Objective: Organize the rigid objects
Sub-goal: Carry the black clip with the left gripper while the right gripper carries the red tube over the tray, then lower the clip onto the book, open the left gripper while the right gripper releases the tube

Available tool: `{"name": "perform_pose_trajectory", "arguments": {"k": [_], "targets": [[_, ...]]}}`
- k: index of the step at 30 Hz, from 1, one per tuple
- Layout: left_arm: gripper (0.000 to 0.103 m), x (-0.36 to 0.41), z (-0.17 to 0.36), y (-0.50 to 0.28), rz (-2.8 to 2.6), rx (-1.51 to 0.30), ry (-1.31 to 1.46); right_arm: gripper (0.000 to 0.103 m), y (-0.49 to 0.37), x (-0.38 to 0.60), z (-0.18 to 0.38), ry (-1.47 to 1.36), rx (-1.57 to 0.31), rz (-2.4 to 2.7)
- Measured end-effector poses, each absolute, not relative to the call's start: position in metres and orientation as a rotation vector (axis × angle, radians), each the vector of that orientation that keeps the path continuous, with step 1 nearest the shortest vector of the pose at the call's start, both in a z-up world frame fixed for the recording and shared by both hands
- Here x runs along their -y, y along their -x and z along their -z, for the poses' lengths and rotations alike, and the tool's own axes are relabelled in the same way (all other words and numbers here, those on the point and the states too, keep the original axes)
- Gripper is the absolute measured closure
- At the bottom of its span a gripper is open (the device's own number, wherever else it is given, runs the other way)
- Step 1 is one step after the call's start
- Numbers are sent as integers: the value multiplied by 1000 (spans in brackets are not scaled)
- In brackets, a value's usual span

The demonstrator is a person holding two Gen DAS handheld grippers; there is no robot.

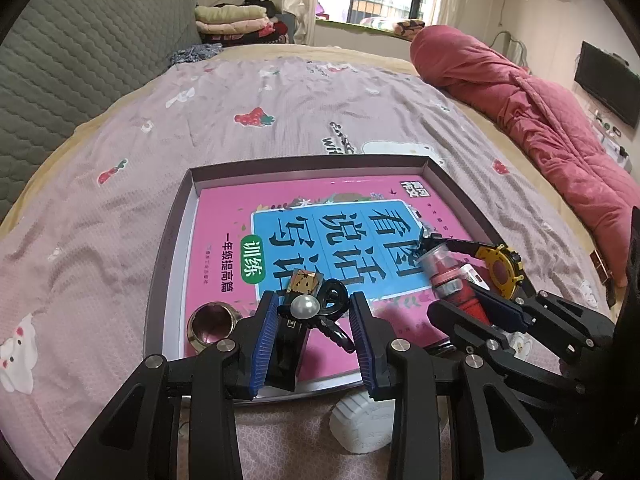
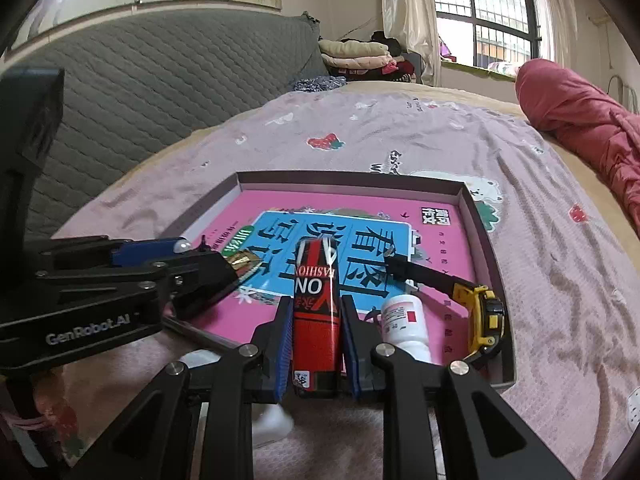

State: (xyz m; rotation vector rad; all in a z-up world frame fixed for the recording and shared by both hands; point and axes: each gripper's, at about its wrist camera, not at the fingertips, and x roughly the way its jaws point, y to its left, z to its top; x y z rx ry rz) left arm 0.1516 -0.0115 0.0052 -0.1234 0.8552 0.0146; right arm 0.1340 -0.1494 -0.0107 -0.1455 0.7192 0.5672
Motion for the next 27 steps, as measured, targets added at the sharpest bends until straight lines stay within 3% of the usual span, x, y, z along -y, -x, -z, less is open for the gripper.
{"name": "perform_pose_trajectory", "arguments": {"k": [17, 27], "targets": [[66, 24, 10, -160, 5, -886, 109, 80, -141, 157, 16, 168, -729, -476], [66, 30, 13, -166, 12, -883, 90, 75, -146, 163, 16, 132, -736, -456]]}}
